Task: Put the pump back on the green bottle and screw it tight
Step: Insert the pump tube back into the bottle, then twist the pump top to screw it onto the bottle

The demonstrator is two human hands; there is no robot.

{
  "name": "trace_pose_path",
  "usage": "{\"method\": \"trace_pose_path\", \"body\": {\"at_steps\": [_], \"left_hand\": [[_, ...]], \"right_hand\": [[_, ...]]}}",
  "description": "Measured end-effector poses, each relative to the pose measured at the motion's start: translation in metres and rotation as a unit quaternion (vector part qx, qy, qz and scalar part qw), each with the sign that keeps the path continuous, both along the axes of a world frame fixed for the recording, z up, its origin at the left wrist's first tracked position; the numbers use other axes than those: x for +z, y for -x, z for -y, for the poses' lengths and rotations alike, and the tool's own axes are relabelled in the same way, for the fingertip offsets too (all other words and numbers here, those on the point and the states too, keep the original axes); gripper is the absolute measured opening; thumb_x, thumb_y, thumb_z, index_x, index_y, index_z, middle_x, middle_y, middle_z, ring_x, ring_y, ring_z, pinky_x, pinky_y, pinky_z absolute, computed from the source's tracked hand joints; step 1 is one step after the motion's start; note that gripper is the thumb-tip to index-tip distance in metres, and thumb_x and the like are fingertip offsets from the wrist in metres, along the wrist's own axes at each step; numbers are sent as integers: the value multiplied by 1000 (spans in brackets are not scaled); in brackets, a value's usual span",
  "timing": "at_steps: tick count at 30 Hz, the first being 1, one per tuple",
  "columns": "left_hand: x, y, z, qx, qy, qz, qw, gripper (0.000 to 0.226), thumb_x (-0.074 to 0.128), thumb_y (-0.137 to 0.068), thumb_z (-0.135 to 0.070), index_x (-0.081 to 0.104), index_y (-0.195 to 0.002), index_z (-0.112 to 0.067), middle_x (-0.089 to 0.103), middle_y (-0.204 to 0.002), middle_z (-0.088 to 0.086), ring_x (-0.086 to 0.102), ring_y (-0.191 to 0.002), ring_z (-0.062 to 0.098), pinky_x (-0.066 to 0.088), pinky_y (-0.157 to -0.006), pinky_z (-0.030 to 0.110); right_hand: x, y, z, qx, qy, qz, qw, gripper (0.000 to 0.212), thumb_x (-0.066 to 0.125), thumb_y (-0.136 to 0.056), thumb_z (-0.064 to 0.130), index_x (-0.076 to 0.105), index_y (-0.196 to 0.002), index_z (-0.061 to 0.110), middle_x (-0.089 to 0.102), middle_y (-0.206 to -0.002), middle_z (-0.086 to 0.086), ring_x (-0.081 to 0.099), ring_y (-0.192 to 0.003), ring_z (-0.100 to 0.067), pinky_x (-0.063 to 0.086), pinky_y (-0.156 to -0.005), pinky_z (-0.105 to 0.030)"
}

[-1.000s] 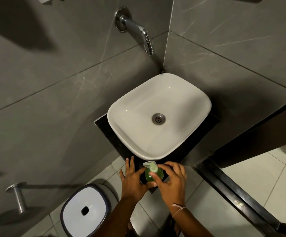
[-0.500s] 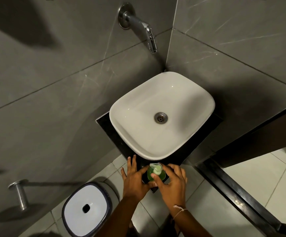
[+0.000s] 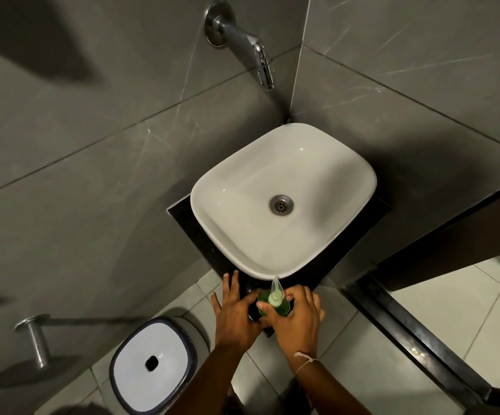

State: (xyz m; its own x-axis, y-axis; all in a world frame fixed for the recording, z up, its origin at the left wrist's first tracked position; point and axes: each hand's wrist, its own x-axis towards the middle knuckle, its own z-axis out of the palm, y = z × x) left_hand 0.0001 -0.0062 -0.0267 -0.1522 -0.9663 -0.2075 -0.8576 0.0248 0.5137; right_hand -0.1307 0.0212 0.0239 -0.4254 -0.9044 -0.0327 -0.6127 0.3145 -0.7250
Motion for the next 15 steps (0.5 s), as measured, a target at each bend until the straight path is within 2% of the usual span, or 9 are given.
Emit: {"method": "trace_pose_path", "body": {"at_steps": [2, 4, 6, 7, 9, 11, 13, 15], "left_hand": [[0, 0, 0, -1, -1, 3, 1000, 63, 71, -70, -56, 52, -128, -43, -2, -163, 0, -25, -144, 16, -5, -116, 59], [0, 0, 0, -5, -1, 0, 1000, 67, 71, -68, -60, 50, -129, -44, -6, -161, -3, -27, -143, 16, -6, -116, 59], [1, 0, 0, -8, -2, -5, 1000, 70, 71, -66, -63, 49, -130, -44, -9, -159, -6, -27, -143, 16, -7, -115, 59], [1, 0, 0, -7, -2, -5, 1000, 69, 71, -67, -62, 49, -130, -44, -9, -160, -5, -27, -143, 16, -7, -115, 59], [1, 0, -1, -3, 1, 0, 1000, 65, 71, -69, -58, 52, -129, -42, -4, -162, -1, -24, -144, 18, -6, -116, 59], [1, 1, -1, 3, 2, 2, 1000, 60, 71, -70, -54, 54, -126, -41, 1, -163, 1, -23, -144, 18, -5, -117, 59], [2, 1, 0, 5, 1, 1, 1000, 57, 71, -70, -51, 56, -124, -40, 2, -163, 2, -23, -144, 17, -4, -117, 59], [1, 1, 0, 3, 1, -2, 1000, 59, 70, -70, -51, 55, -126, -41, 2, -163, 2, -23, -144, 17, -4, -116, 60]], "right_hand": [[0, 4, -3, 28, 9, -5, 1000, 51, 69, -60, 67, 63, -94, 30, 59, -94, 9, 47, -100, -15, 36, -87, -40], [0, 7, -5, 47, 26, -4, 999, 43, 70, -66, 59, 68, -101, 34, 60, -98, 10, 49, -103, -18, 34, -85, -39], [1, 9, -4, 32, 30, 3, 999, 31, 78, -63, 49, 69, -86, 32, 59, -91, 12, 52, -98, -21, 33, -82, -38], [2, 7, -3, 22, 23, 4, 999, 32, 82, -60, 48, 65, -78, 29, 58, -87, 12, 52, -95, -21, 35, -81, -38], [3, 2, 0, 8, 1, 0, 1000, 44, 84, -55, 50, 50, -70, 26, 56, -78, 9, 50, -89, -19, 38, -80, -40], [4, -5, 5, -7, -18, -6, 1000, 52, 82, -53, 54, 42, -70, 26, 56, -77, 8, 51, -89, -20, 38, -81, -41], [3, -5, 6, -10, -28, -14, 999, 53, 79, -52, 60, 48, -77, 26, 60, -85, 6, 50, -96, -19, 36, -84, -40], [1, -2, 2, 19, -20, -15, 1000, 55, 74, -56, 63, 59, -96, 30, 61, -99, 8, 47, -105, -16, 33, -87, -38]]}}
